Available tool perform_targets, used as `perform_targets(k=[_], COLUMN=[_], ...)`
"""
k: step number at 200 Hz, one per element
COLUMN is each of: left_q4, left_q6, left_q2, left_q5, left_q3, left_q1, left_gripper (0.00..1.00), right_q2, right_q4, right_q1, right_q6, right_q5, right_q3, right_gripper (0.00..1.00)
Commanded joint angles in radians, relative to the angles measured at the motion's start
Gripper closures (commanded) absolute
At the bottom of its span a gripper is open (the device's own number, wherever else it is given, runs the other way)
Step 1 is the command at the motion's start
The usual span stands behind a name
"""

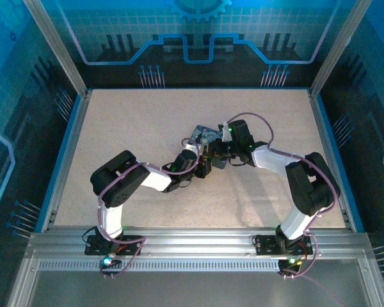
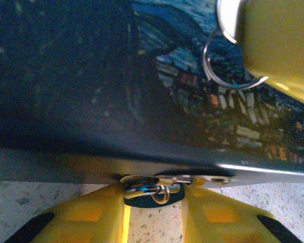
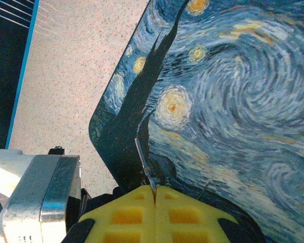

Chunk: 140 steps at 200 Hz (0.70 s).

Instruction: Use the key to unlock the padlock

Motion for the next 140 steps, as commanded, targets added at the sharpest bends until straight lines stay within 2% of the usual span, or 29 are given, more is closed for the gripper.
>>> perform_targets(k=[1, 50, 113, 140], left_q4=[-0.032, -0.042, -0.1, -0.14], left_q6=[-0.007, -0.026, -0.077, -0.122], left_q2=[0.005, -0.051, -0.182, -0.209], left_q5=[0.043, 0.062, 0.056, 0.065], left_q3=[0.011, -0.002, -0.025, -0.005], left_q1=[-0.019, -0.018, -0.019, -0.019], left_gripper=[0.71, 0.71, 0.71, 0.74], right_q2=[0.007, -0.118, -0.372, -0.505], right_q4=[-0.039, -0.001, -0.091, -0.066], right_q1=[0.022, 0.017, -0.035, -0.035], right_q6=[0.0, -0.042, -0.174, -0.182], right_q5=[0.024, 0.052, 0.023, 0.036], right_q3=[-0.017, -0.052, -0.224, -0.341], right_gripper=[1.0, 1.0, 1.0, 1.0])
